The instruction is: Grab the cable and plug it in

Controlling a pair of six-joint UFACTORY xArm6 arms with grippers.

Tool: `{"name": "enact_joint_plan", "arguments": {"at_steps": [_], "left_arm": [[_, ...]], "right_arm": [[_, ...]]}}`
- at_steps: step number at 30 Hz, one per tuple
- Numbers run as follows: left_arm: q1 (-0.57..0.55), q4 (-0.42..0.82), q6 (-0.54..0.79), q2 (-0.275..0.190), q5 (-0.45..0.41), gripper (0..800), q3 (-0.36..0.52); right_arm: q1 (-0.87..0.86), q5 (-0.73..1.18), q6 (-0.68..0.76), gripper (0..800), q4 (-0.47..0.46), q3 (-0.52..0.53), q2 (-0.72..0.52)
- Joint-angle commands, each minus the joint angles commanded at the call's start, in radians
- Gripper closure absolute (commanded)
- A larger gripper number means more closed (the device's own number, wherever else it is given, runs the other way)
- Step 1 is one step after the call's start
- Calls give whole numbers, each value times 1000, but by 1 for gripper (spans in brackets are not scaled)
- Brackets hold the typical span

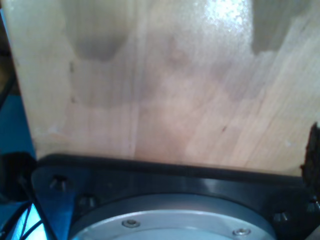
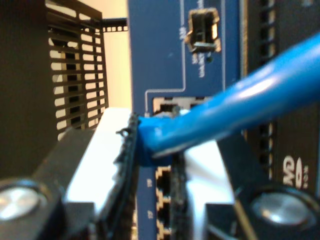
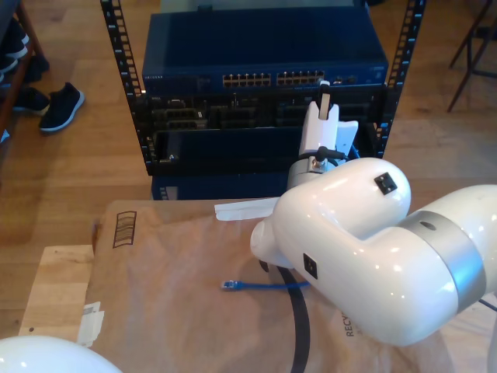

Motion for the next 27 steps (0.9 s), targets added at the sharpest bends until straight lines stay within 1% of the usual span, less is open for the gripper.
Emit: {"name": "enact_joint_plan", "arguments": {"at_steps": [14,19,27], "left_arm": [[0,0,0,0,0,0,0],[0,0,0,0,0,0,0],[0,0,0,0,0,0,0]], "right_arm": [[-18,0,2,800,-15,8,3],[-31,-2,3,800,-58,15,2],[-35,-2,3,800,-68,15,0]]}}
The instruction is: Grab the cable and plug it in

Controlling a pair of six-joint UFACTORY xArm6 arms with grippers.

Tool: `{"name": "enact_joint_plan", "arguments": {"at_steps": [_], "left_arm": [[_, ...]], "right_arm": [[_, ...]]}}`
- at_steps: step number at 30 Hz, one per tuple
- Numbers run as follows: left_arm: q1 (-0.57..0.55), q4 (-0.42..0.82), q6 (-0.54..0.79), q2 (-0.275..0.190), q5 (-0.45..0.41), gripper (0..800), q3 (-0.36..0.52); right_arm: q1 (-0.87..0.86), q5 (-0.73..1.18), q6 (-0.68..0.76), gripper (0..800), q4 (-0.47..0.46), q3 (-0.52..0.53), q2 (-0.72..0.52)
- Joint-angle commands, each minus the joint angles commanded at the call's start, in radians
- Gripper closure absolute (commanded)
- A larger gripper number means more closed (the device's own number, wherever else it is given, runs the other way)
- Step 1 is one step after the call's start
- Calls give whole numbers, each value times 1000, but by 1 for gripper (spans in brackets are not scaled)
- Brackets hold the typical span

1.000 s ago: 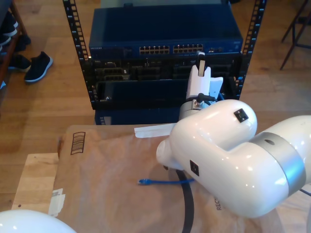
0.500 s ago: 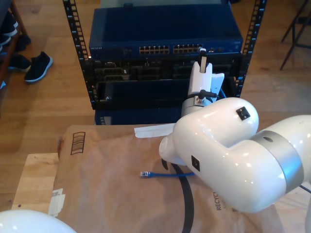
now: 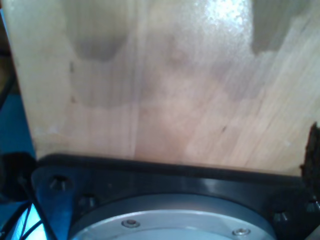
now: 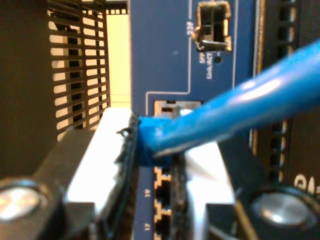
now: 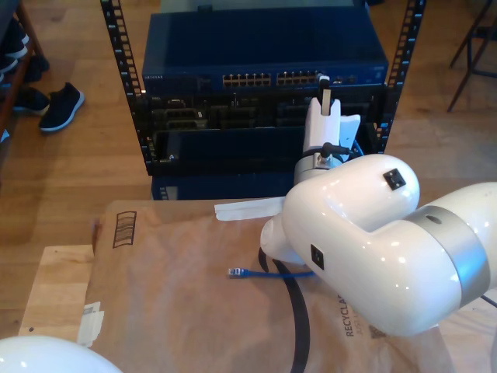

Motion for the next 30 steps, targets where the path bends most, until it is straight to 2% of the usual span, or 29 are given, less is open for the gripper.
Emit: {"name": "enact_joint_plan", "arguments": {"at_steps": [30], "left_arm": [[0,0,0,0,0,0,0]], "right_arm": [[-6,-3,0,800,-18,5,0]]}}
